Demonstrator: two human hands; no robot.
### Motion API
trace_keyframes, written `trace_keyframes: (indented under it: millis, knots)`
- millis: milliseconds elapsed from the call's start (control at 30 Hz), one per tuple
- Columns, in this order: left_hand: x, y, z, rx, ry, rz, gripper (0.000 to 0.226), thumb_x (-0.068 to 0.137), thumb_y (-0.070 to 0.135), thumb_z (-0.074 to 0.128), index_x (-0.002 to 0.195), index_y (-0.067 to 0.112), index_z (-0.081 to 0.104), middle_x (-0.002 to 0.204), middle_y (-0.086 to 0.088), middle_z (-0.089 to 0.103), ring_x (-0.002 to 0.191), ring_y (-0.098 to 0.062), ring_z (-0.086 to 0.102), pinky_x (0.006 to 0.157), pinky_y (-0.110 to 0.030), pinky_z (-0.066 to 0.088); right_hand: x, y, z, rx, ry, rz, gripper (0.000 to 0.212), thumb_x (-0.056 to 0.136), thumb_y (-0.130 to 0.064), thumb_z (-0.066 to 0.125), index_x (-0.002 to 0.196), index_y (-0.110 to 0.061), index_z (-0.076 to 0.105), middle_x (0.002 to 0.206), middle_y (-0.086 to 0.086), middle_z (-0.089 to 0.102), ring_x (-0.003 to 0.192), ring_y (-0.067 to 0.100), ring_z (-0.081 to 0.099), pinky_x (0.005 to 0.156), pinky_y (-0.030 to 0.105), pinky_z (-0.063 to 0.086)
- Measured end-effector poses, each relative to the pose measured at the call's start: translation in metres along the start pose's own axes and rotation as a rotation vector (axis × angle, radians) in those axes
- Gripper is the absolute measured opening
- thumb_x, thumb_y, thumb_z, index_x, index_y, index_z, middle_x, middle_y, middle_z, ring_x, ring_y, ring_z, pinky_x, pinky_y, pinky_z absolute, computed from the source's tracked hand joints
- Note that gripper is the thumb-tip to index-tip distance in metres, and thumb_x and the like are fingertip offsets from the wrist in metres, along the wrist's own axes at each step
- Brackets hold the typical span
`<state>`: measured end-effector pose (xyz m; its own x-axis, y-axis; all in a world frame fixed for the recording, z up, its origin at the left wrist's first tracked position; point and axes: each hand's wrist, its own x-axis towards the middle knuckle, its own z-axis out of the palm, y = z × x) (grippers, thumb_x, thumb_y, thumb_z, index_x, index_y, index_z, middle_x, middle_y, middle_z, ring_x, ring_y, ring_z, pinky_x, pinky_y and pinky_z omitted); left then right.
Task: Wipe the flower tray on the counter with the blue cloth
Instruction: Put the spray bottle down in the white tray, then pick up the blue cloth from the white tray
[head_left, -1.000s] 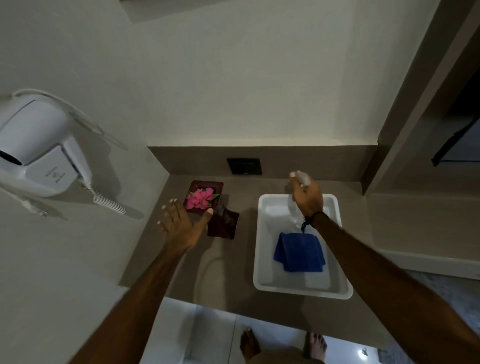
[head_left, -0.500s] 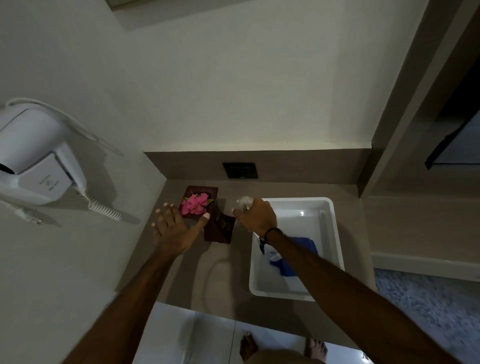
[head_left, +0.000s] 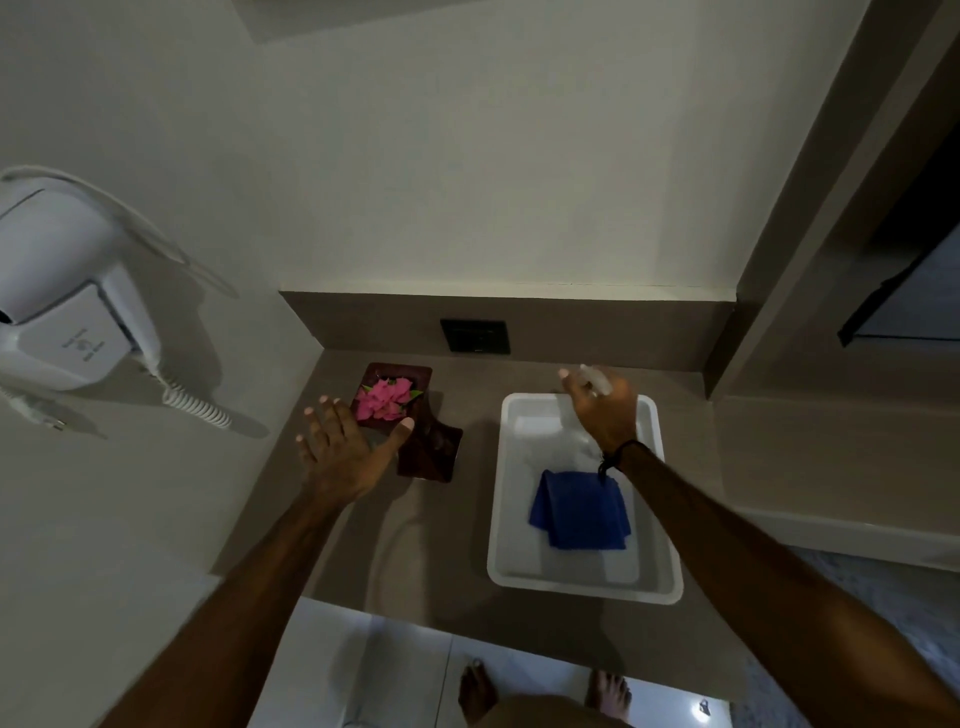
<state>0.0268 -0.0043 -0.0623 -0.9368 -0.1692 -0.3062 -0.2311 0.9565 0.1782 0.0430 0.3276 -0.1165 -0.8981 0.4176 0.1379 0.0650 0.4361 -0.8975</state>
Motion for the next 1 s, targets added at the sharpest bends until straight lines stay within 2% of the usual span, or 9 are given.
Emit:
trace_keyframes:
  millis: [100,200,267,333,433,567,700,800,1000]
  knots:
    - [-0.001,0.001,-0.002,0.012,-0.01,0.011,0.142,0.054,0.105,0.007,0.159,0.011,-0.01,0.168,-0.012,-0.02,0.155,-0.032,-0.02,0.121,-0.055,-0.012,-0.002,0.006,-0.006,-0.068,0.02,0.012,0.026,0.093,-0.024,0.065,0.077,-0.003,0.066,0.075,0.001,0.061,0.07,0.015,0.055,0.069,0.031,0.046]
    - [-0.003,0.002,-0.004,0.014,-0.012,0.019,0.141,0.055,0.104,0.007,0.159,0.01,-0.011,0.168,-0.013,-0.02,0.155,-0.032,-0.02,0.121,-0.055,-0.012,-0.005,0.01,-0.008,-0.094,-0.019,0.087,0.023,0.093,-0.028,0.064,0.096,-0.006,0.068,0.09,0.006,0.069,0.082,0.017,0.061,0.08,0.034,0.052]
    - [-0.006,0.003,-0.005,0.015,-0.014,0.022,0.136,0.06,0.102,0.01,0.159,0.01,-0.011,0.168,-0.013,-0.02,0.155,-0.032,-0.02,0.121,-0.055,-0.013,-0.008,0.009,-0.011,-0.05,-0.038,0.195,0.034,0.093,-0.03,0.065,0.118,-0.007,0.065,0.107,0.01,0.07,0.099,0.023,0.065,0.088,0.032,0.05]
    - [-0.009,0.004,-0.006,0.02,-0.015,0.028,0.132,0.066,0.099,0.014,0.159,0.009,-0.012,0.168,-0.014,-0.02,0.155,-0.032,-0.02,0.121,-0.055,-0.013,-0.01,0.01,-0.016,-0.019,-0.043,0.271,0.045,0.092,-0.032,0.064,0.129,-0.007,0.058,0.117,0.01,0.069,0.11,0.027,0.065,0.085,0.026,0.045]
    - [-0.014,0.009,-0.008,0.023,-0.004,0.024,0.128,0.069,0.095,0.015,0.159,0.007,-0.01,0.169,-0.015,-0.018,0.155,-0.033,-0.018,0.122,-0.055,-0.011,-0.016,0.015,-0.024,-0.09,-0.102,0.308,0.067,0.089,-0.04,0.066,0.146,-0.013,0.043,0.131,0.007,0.063,0.121,0.027,0.059,0.097,0.036,0.05]
    - [-0.018,0.012,-0.011,0.019,0.004,0.029,0.126,0.071,0.091,0.018,0.159,0.005,-0.009,0.169,-0.016,-0.017,0.155,-0.033,-0.018,0.123,-0.054,-0.01,-0.051,0.027,-0.027,0.013,-0.091,0.53,0.091,0.071,-0.044,0.083,0.145,-0.014,0.038,0.141,0.009,0.054,0.13,0.031,0.054,0.105,0.049,0.05]
    - [-0.015,0.007,-0.007,0.009,0.024,0.049,0.13,0.068,0.095,0.015,0.159,0.005,-0.009,0.169,-0.016,-0.015,0.156,-0.034,-0.017,0.123,-0.055,-0.009,-0.107,0.036,-0.009,-0.245,-0.222,0.599,0.097,0.066,-0.048,0.084,0.142,-0.008,0.037,0.137,0.012,0.051,0.128,0.033,0.051,0.103,0.05,0.05]
    - [-0.01,0.005,-0.004,0.007,0.035,0.052,0.142,0.055,0.103,0.003,0.159,0.006,-0.007,0.169,-0.016,-0.013,0.156,-0.035,-0.016,0.121,-0.055,-0.01,-0.126,0.037,0.006,-0.415,-0.268,0.55,0.09,0.07,-0.044,0.083,0.139,-0.006,0.038,0.136,0.013,0.046,0.128,0.033,0.048,0.104,0.046,0.048]
    - [-0.003,0.003,0.002,0.02,0.063,0.022,0.147,0.05,0.105,0.001,0.159,0.006,0.001,0.17,-0.018,-0.004,0.157,-0.037,-0.007,0.122,-0.058,-0.006,-0.111,0.027,0.004,-0.299,-0.358,0.721,0.076,0.069,-0.033,0.087,0.128,-0.005,0.05,0.128,0.014,0.062,0.116,0.03,0.062,0.087,0.035,0.053]
